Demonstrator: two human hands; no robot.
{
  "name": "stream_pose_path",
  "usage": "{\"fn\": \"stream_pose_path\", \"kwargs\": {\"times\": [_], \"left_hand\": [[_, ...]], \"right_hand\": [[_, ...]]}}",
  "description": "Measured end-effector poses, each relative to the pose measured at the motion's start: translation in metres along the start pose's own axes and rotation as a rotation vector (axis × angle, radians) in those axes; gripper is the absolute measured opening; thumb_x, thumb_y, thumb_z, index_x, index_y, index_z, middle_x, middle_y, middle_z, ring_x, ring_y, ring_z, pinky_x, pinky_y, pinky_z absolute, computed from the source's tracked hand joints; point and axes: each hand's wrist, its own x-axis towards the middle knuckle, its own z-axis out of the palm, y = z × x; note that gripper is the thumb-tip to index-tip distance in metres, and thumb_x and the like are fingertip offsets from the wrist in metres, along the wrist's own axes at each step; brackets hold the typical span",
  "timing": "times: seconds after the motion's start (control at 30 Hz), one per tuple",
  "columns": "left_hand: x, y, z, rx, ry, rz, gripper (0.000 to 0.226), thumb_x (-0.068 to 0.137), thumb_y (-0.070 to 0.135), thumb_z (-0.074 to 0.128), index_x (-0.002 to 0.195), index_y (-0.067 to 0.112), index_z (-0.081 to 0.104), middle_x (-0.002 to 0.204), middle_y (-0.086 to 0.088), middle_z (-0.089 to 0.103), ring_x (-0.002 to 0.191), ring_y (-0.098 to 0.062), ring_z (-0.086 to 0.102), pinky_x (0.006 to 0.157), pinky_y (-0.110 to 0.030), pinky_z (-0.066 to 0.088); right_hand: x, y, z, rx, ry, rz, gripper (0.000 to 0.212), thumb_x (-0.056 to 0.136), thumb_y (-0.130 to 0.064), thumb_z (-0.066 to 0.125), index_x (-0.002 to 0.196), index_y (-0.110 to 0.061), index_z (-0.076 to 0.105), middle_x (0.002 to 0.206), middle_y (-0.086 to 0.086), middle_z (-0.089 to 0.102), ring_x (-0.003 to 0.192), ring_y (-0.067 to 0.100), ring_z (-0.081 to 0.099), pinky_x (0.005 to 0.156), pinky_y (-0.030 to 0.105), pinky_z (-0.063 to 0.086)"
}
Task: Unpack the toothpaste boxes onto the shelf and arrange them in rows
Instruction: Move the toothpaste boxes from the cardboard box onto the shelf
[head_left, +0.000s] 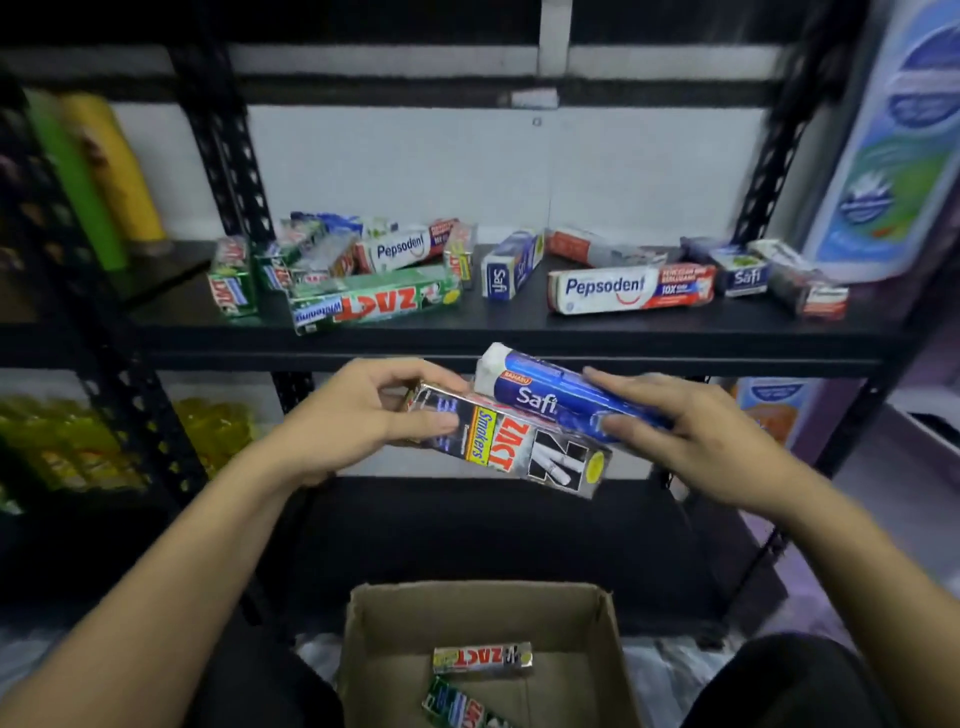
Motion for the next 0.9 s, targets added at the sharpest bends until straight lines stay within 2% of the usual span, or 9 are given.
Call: {"fn": "stream_pose_path", "kwargs": {"times": [0.13,0.23,0.33,0.43,0.53,0.63,0.7,0.77,0.9], "left_hand": [[-0.002,0.042,-0.014,-0.043,0.108,0.124,0.035,0.074,0.008,0.075,0.109,0.009,0.071,0.107,-0.006,0.075,0.094,-0.024,0.073,0.082,-0.029,0.059],[0.003,0.060,-0.021,-0.034,0.210,0.206,0.034,0.075,0.010,0.077,0.109,0.013,0.071,0.106,-0.003,0.075,0.094,-0.024,0.073,0.088,-0.031,0.058],[0.013,0.070,-0.024,-0.038,0.322,0.280,0.031,0.077,0.012,0.078,0.107,0.021,0.073,0.102,-0.004,0.076,0.091,-0.022,0.073,0.085,-0.031,0.055],[0.033,0.071,-0.018,-0.011,0.470,0.319,0.028,0.081,0.016,0.079,0.104,0.031,0.073,0.098,0.001,0.076,0.086,-0.023,0.073,0.080,-0.034,0.058],[0.060,0.065,-0.008,0.150,0.604,0.342,0.027,0.081,0.025,0.080,0.103,0.038,0.072,0.085,0.011,0.072,0.072,-0.016,0.064,0.075,-0.032,0.054],[0.081,0.053,0.009,0.277,0.698,0.414,0.025,0.081,0.022,0.079,0.101,0.035,0.071,0.082,0.022,0.063,0.078,0.006,0.055,0.080,-0.022,0.045],[0.090,0.041,0.023,0.356,0.767,0.442,0.026,0.081,0.020,0.078,0.102,0.032,0.070,0.091,0.023,0.061,0.085,0.008,0.053,0.082,-0.011,0.040],[0.099,0.029,0.034,0.402,0.789,0.444,0.025,0.081,0.020,0.079,0.103,0.026,0.069,0.100,0.015,0.061,0.092,0.003,0.053,0.082,-0.005,0.035],[0.120,0.014,0.048,0.562,0.691,0.374,0.032,0.077,0.030,0.082,0.105,0.025,0.067,0.108,0.010,0.059,0.097,-0.003,0.051,0.081,-0.015,0.035]], "right_hand": [[0.010,-0.009,-0.049,-0.027,0.123,-0.007,0.048,0.092,-0.054,0.055,0.139,-0.045,0.049,0.116,-0.022,0.064,0.104,-0.004,0.059,0.089,0.023,0.045],[0.019,-0.008,-0.078,-0.068,0.176,0.013,0.048,0.091,-0.049,0.057,0.138,-0.044,0.051,0.123,-0.022,0.062,0.107,-0.004,0.059,0.090,0.019,0.045],[0.031,-0.001,-0.101,-0.136,0.223,0.075,0.047,0.091,-0.043,0.059,0.137,-0.045,0.051,0.111,-0.019,0.062,0.097,0.005,0.061,0.078,0.019,0.040],[0.042,0.009,-0.117,-0.145,0.270,0.137,0.046,0.092,-0.040,0.061,0.137,-0.041,0.054,0.106,-0.011,0.065,0.093,0.009,0.062,0.074,0.017,0.036],[0.055,0.018,-0.129,-0.183,0.285,0.202,0.046,0.092,-0.038,0.062,0.138,-0.038,0.053,0.098,0.002,0.067,0.072,0.012,0.055,0.072,0.026,0.037],[0.067,0.028,-0.136,-0.218,0.292,0.272,0.049,0.093,-0.039,0.062,0.140,-0.036,0.051,0.108,0.010,0.069,0.076,0.015,0.052,0.066,0.027,0.037],[0.074,0.037,-0.137,-0.233,0.309,0.315,0.049,0.093,-0.039,0.061,0.141,-0.036,0.050,0.116,0.012,0.068,0.081,0.019,0.055,0.066,0.027,0.037],[0.081,0.046,-0.136,-0.256,0.345,0.348,0.048,0.094,-0.040,0.060,0.141,-0.035,0.051,0.123,0.013,0.067,0.097,0.029,0.061,0.074,0.030,0.041],[0.100,0.066,-0.129,-0.282,0.371,0.438,0.047,0.093,-0.043,0.058,0.138,-0.035,0.054,0.126,0.011,0.065,0.110,0.034,0.060,0.088,0.039,0.050]]}}
